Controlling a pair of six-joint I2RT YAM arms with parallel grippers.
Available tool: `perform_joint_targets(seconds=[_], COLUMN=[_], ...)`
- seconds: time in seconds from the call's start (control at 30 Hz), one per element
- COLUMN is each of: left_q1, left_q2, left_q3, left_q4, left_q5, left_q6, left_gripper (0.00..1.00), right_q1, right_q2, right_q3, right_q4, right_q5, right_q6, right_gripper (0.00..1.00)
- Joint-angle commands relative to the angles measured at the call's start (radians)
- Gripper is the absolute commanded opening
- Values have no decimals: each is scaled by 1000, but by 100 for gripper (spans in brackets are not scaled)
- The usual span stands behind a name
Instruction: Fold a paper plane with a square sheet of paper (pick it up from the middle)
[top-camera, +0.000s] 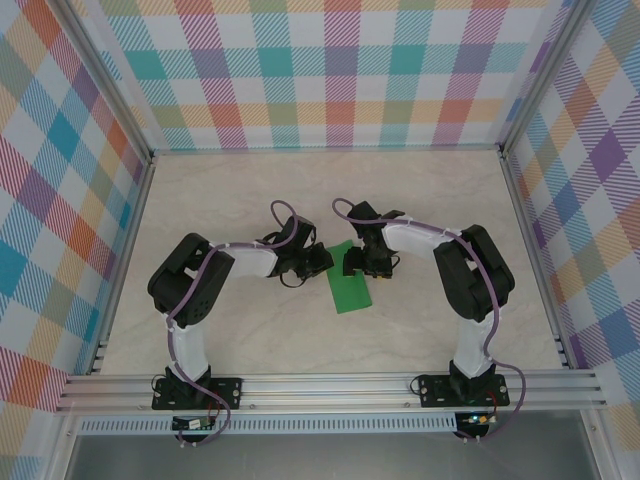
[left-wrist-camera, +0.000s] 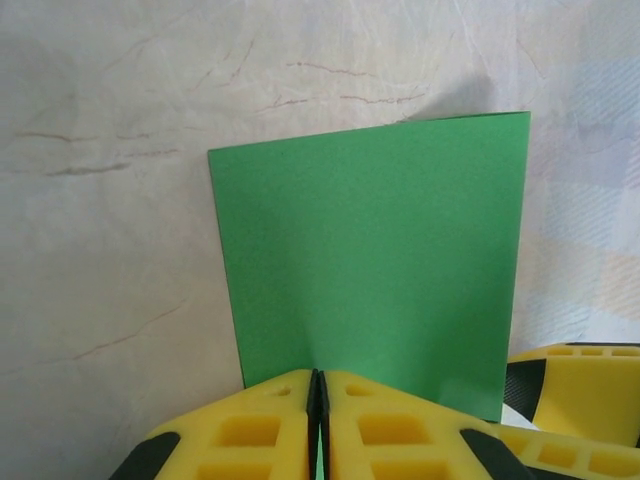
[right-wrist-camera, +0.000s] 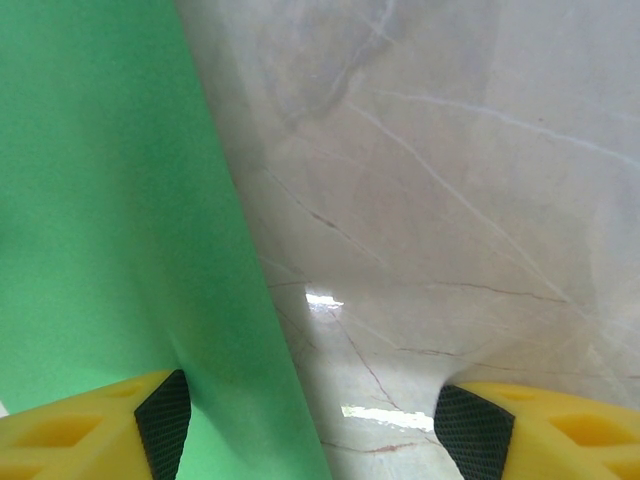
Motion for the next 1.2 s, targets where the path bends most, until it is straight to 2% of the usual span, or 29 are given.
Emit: perform_joint_targets(seconds=[0.0,0.17,0.3,0.43,0.53,0.63,0.77,0.87,1.0,1.17], left_q1=[-10,-10,-9,-10,-10,-10,-10,-10,-9,-10], left_q2=[27,39,53,66,75,84,91,95,101,107], left_q3=[0,-9,-22,-30,-31,-28,-24,-21,-20,-18], left_q4=[-123,-190,-209,-222,-228,-232,-244,-253,-264,-284], left_q5=[-39,-66,-72,-81,-80,-80,-85,-88,-91,-100], left_q6=[33,54,60,62,66,66,66,69,70,76], left_gripper=[11,9,8,8,7,7,6,6,5,4], right_q1=[14,6,-2,-3,-3,-3,-3,-3,-6,-24], right_q2=[140,-39,-178,-242,-265,-258,-193,-131,-56,-3], right_q3=[-109,-91,-76,-61,-64,-59,-29,9,52,64], right_q4=[125,104,94,85,117,161,195,195,183,184], right_q5=[-70,-109,-69,-38,-74,-153,-279,-319,-320,-320], right_q6=[-11,-8,9,1,-12,-35,-47,-59,-68,-77], right_gripper=[73,74,76,75,71,60,29,13,5,2])
